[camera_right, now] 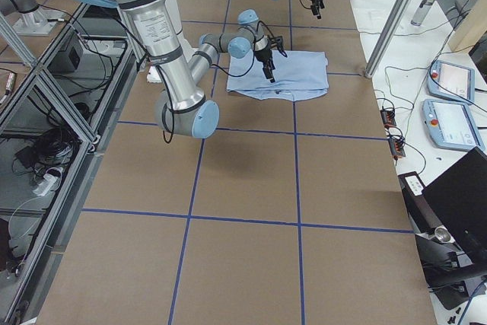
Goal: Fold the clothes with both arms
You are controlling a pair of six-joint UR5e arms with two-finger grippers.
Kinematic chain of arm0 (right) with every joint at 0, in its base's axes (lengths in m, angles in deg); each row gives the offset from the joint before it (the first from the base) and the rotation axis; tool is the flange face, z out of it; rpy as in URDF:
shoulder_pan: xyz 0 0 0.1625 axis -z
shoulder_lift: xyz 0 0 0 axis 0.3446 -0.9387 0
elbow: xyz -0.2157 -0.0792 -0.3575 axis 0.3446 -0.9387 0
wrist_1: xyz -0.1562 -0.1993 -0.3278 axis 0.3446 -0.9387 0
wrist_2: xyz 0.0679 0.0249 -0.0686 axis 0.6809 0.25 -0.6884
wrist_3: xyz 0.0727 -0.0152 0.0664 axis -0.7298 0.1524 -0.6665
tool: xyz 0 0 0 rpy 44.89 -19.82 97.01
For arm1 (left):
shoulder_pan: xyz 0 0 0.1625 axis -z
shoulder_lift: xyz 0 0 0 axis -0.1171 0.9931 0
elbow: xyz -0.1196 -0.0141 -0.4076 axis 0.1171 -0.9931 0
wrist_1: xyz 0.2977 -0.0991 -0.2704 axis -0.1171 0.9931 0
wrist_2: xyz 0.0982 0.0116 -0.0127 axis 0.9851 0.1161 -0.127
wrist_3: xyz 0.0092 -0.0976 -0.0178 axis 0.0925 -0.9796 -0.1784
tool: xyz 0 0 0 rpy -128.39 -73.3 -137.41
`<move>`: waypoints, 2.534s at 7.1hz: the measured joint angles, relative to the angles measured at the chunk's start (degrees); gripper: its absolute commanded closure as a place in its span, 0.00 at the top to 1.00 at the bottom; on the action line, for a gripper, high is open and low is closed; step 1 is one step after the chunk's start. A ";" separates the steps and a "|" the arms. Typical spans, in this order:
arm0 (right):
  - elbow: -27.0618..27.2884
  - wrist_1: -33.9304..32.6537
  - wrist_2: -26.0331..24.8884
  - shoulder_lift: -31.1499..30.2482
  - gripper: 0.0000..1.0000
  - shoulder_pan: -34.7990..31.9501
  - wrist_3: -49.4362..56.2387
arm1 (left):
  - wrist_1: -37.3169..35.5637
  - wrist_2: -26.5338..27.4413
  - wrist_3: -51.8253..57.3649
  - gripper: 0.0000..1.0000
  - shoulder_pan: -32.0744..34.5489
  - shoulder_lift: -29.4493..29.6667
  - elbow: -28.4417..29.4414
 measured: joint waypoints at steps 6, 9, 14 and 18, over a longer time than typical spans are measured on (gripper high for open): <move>-11.30 6.02 1.91 3.30 0.51 -1.51 5.71 | 0.07 0.00 -0.40 1.00 -0.37 -0.45 -0.05; -11.33 6.43 3.55 4.28 0.44 -1.43 5.22 | 0.02 0.00 -0.40 1.00 -0.38 -0.53 0.03; -11.44 7.86 3.65 3.91 0.33 -0.56 5.09 | 0.08 0.00 -0.38 1.00 -0.47 -0.59 0.03; -11.50 9.38 3.55 3.46 0.00 -0.24 5.27 | 0.14 0.00 -0.43 1.00 -0.47 -0.71 0.03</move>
